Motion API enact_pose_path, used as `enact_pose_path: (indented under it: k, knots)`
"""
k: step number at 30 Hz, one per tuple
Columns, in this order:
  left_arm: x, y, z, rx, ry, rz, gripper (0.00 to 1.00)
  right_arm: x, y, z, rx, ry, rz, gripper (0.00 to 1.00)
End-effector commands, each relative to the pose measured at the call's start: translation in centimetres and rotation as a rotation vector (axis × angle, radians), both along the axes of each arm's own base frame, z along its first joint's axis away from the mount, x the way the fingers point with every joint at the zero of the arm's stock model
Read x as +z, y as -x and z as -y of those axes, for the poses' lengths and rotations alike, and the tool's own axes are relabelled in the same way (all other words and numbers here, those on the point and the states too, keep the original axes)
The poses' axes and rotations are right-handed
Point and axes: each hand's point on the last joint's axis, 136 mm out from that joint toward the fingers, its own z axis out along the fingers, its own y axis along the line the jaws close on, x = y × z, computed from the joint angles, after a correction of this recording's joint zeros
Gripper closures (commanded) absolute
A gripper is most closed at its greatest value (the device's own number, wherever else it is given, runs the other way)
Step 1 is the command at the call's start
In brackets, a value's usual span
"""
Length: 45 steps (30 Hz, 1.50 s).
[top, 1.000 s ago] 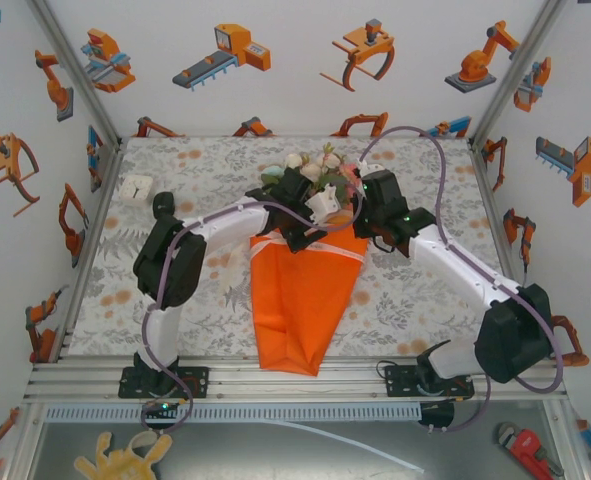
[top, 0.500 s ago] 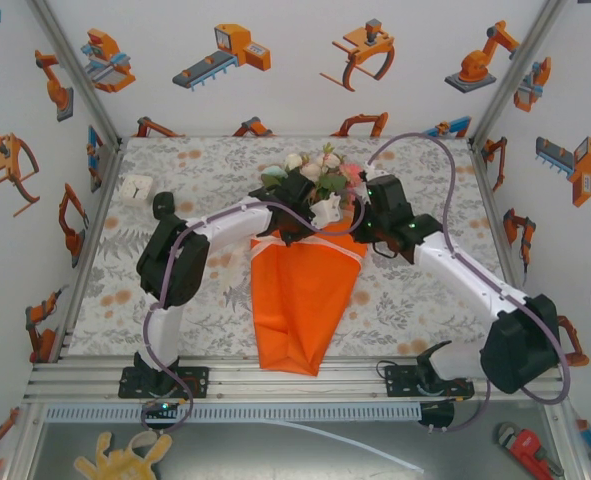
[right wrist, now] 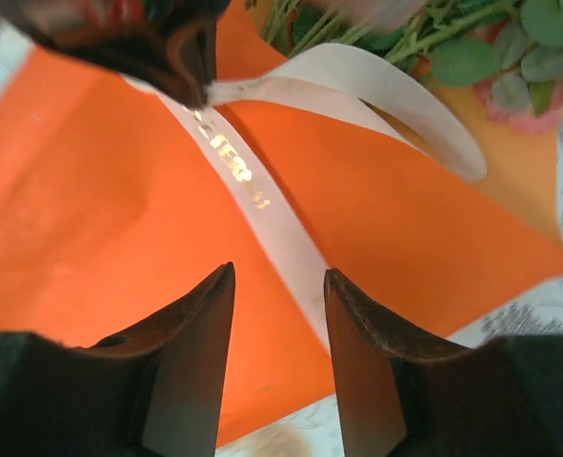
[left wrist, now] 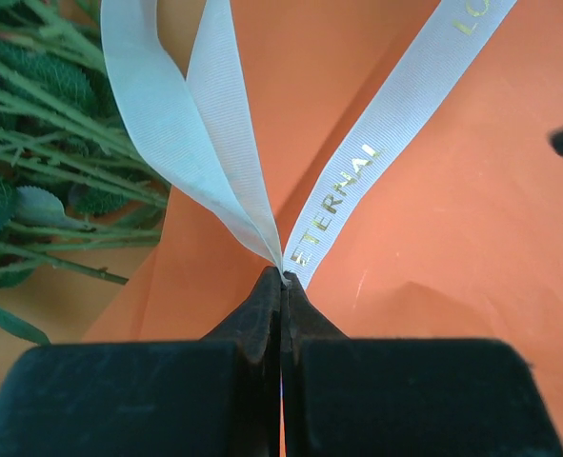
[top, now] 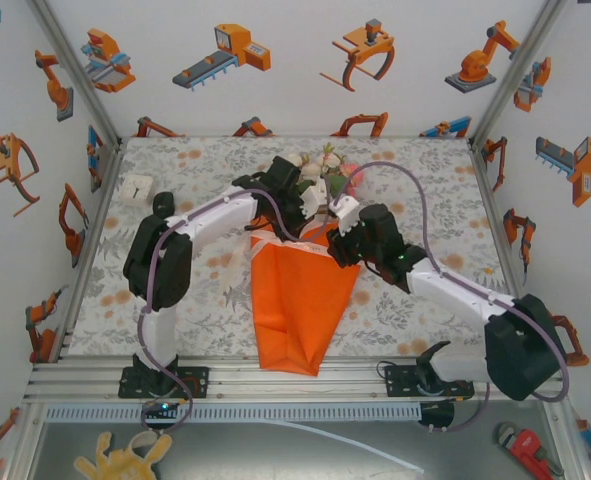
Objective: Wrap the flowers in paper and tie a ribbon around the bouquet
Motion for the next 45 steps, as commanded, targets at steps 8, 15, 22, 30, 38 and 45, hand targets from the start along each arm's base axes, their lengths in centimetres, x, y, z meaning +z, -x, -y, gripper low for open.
enact_pose_path:
  k: [8, 15, 22, 30, 38, 45]
  knots:
    - [3.7, 0.6, 0.4, 0.024, 0.151, -0.01, 1.0, -2.7, 0.1, -3.6, 0.387, 0.013, -0.024, 0.52]
    - [4.3, 0.4, 0.3, 0.027, 0.181, -0.017, 1.0, -4.8, -1.5, -2.8, 0.317, 0.082, -0.026, 0.53]
    - [4.1, 1.0, 0.3, 0.015, 0.189, -0.043, 1.0, -2.4, -3.4, -2.3, 0.245, 0.092, 0.091, 0.97]
    - [4.7, 2.6, 0.6, -0.047, 0.217, -0.081, 1.0, 1.8, -3.2, -2.6, 0.251, 0.02, 0.247, 1.0]
    - [4.6, 2.4, 0.4, -0.03, 0.202, -0.052, 0.55, 2.8, -2.1, -4.0, 0.373, -0.023, 0.263, 1.0]
    - [6.0, 2.9, -0.2, -0.085, 0.235, 0.146, 0.37, 2.9, -1.5, -3.7, 0.371, -0.039, 0.271, 1.0]
